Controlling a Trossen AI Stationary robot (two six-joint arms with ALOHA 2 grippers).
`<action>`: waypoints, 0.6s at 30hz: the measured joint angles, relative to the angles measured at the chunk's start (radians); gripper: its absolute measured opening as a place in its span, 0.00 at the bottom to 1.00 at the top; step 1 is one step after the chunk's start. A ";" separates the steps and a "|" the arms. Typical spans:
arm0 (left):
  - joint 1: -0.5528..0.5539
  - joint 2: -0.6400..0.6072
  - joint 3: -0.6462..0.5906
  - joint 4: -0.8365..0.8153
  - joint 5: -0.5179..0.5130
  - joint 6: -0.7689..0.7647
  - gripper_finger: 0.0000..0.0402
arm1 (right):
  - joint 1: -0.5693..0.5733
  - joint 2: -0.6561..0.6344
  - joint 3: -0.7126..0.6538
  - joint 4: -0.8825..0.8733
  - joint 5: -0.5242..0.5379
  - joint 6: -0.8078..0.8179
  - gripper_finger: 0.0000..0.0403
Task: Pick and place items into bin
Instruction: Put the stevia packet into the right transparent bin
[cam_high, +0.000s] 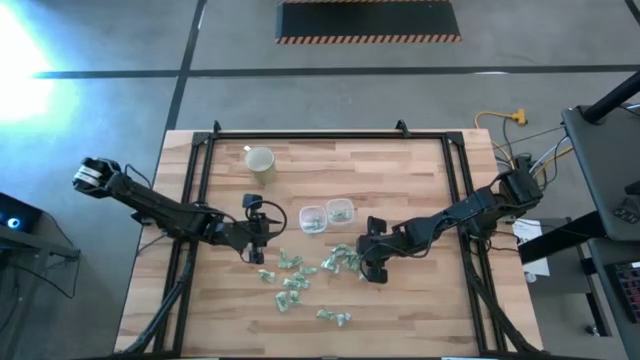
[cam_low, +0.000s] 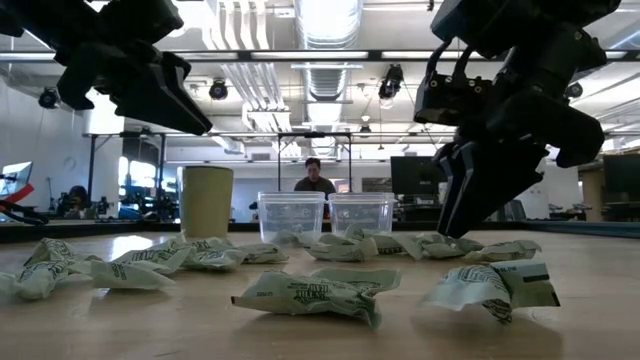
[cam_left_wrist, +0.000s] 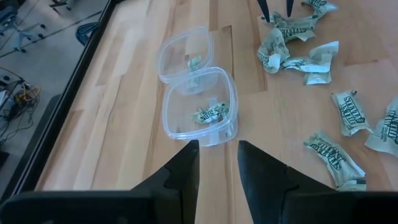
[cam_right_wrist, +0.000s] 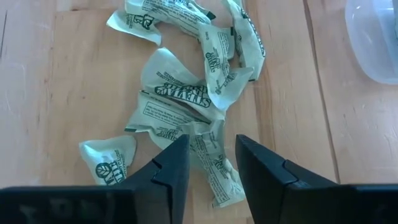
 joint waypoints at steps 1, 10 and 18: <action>0.000 0.000 0.000 0.000 0.000 -0.006 0.23 | 0.000 0.000 -0.001 0.001 0.000 0.000 0.29; 0.000 0.000 0.000 0.000 0.000 -0.016 0.23 | -0.001 0.000 -0.015 0.000 0.000 0.001 0.26; 0.000 0.000 0.000 0.000 0.000 -0.018 0.23 | -0.001 0.000 -0.022 0.001 0.021 0.001 0.22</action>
